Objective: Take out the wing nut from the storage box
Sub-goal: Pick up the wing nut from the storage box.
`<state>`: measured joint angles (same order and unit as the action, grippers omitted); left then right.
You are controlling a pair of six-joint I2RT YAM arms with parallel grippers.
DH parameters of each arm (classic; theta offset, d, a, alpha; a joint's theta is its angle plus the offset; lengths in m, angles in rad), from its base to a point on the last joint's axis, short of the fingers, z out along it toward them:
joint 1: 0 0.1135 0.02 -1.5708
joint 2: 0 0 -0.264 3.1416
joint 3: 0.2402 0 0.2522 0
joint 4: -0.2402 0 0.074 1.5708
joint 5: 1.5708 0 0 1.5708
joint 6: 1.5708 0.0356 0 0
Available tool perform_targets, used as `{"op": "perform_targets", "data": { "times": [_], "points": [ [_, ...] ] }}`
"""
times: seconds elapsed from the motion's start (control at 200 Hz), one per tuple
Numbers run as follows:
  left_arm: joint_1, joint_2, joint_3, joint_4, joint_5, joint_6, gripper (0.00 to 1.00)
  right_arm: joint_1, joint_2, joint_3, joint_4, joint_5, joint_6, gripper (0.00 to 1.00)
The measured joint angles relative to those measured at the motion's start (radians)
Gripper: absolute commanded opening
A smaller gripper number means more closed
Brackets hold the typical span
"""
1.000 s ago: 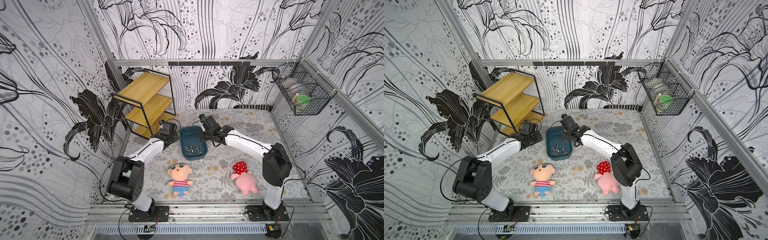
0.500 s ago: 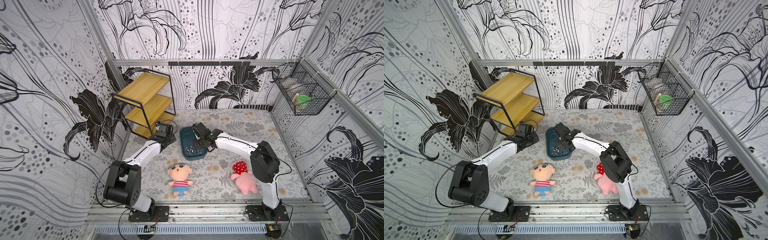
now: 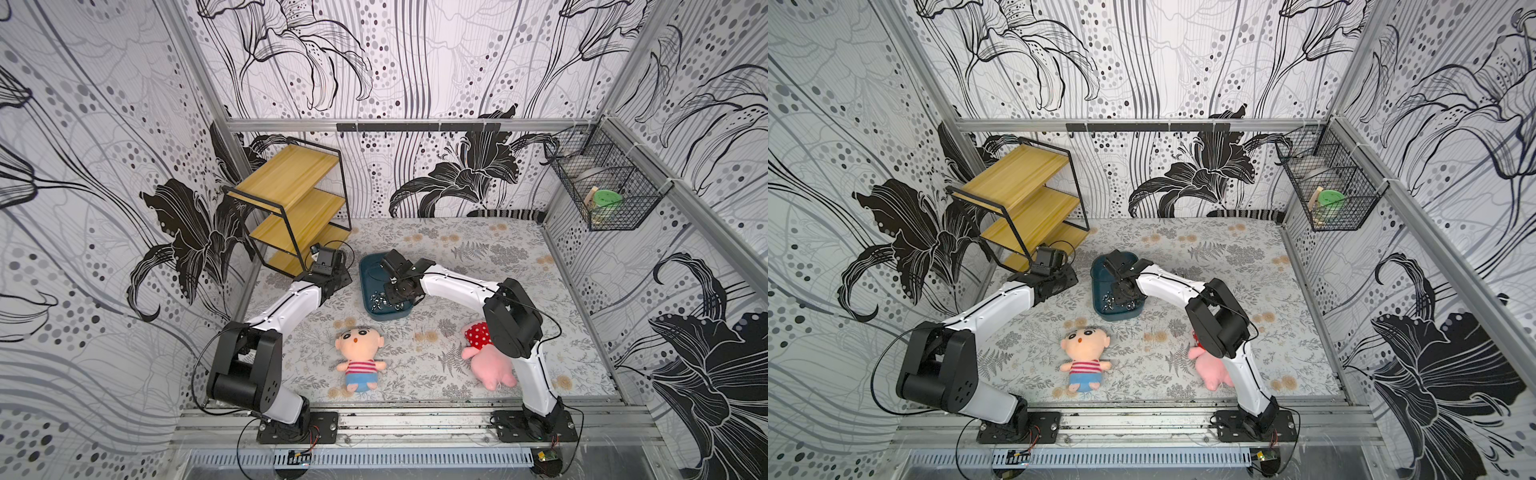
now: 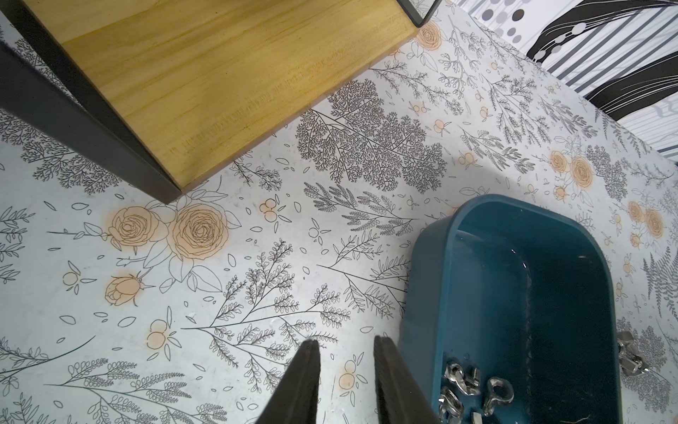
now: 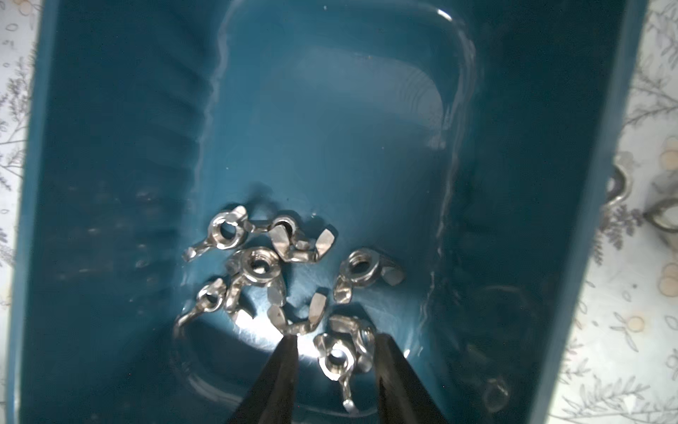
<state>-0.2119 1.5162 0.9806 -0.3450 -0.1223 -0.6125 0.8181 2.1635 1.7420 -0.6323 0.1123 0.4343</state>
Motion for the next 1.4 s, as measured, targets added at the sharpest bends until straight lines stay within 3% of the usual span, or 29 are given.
{"op": "perform_targets", "data": {
  "times": [0.706, 1.402],
  "points": [
    [0.018, -0.001, -0.001, 0.002, 0.010, 0.015, 0.32, 0.000, 0.151, 0.172, -0.113, 0.053, 0.124, 0.41],
    [0.023, -0.001, -0.001, 0.001, 0.010, 0.026, 0.32, -0.041, 0.212, 0.282, -0.115, 0.086, 0.126, 0.35]
  ]
}}
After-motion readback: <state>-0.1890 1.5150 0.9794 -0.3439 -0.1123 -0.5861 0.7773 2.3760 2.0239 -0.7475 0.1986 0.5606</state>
